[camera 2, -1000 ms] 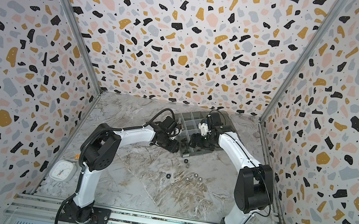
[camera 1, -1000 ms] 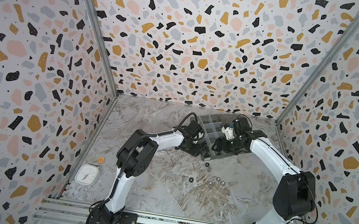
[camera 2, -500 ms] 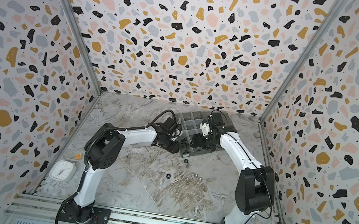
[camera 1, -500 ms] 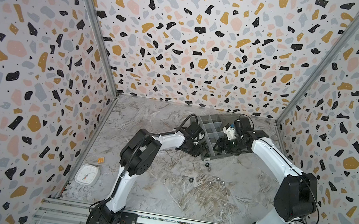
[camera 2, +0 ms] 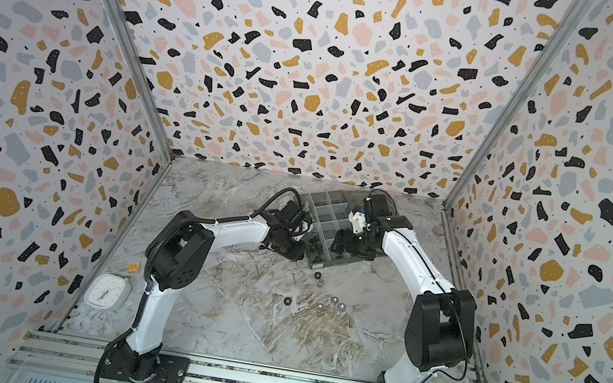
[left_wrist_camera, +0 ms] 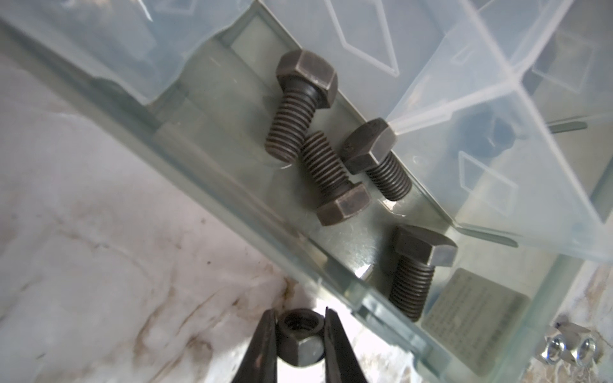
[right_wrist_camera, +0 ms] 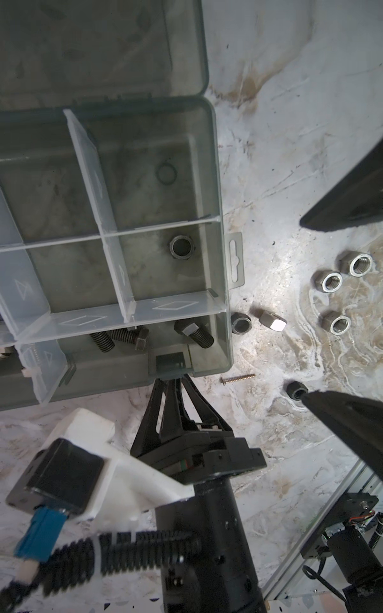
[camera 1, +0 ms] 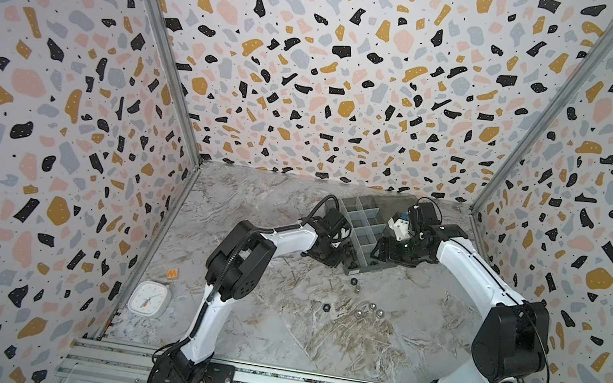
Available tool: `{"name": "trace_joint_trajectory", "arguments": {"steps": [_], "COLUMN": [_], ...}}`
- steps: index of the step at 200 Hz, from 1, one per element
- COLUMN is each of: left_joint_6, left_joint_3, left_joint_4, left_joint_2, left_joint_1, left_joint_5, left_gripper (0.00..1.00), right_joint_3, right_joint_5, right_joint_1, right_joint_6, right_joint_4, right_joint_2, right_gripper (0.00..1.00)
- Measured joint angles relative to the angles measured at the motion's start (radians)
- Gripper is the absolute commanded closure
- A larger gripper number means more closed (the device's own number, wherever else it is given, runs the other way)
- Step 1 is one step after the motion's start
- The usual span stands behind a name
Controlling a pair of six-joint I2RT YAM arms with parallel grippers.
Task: Sort the screws and nuts into containers
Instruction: 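Grasp the black nut with the left gripper and lift it, then drop the black nut into the nut compartment with the left gripper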
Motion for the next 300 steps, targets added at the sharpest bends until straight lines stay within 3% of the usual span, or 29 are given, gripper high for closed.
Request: {"name": "trace_joint_trajectory", "arguments": {"steps": [125, 194, 278, 291, 300], "left_joint_6": [0.014, 0.010, 0.002, 0.002, 0.002], "left_joint_3": [0.239, 0.550, 0.559, 0.555, 0.549], "left_joint_4": [-0.143, -0.171, -0.192, -0.192, -0.189], "left_joint_2": [-0.006, 0.109, 0.184, 0.184, 0.184], "left_joint_1": [-0.031, -0.114, -0.135, -0.135, -0.135], "left_joint_5": [-0.039, -0.009, 0.028, 0.030, 0.031], "left_gripper": [0.84, 0.83, 0.82, 0.79, 0.70], "right_joint_3": [-0.021, -0.079, -0.128, -0.134, -0.136], "right_joint_5": [-0.003, -0.002, 0.010, 0.014, 0.017], "right_joint_1": [-0.014, -0.038, -0.080, -0.082, -0.082], "right_joint_6": [-0.010, -0.010, -0.009, -0.009, -0.009], "right_joint_4": [0.003, 0.002, -0.012, -0.013, -0.016], "right_joint_2": [-0.053, -0.126, -0.214, -0.217, -0.217], "right_gripper": [0.22, 0.22, 0.22, 0.22, 0.22]}}
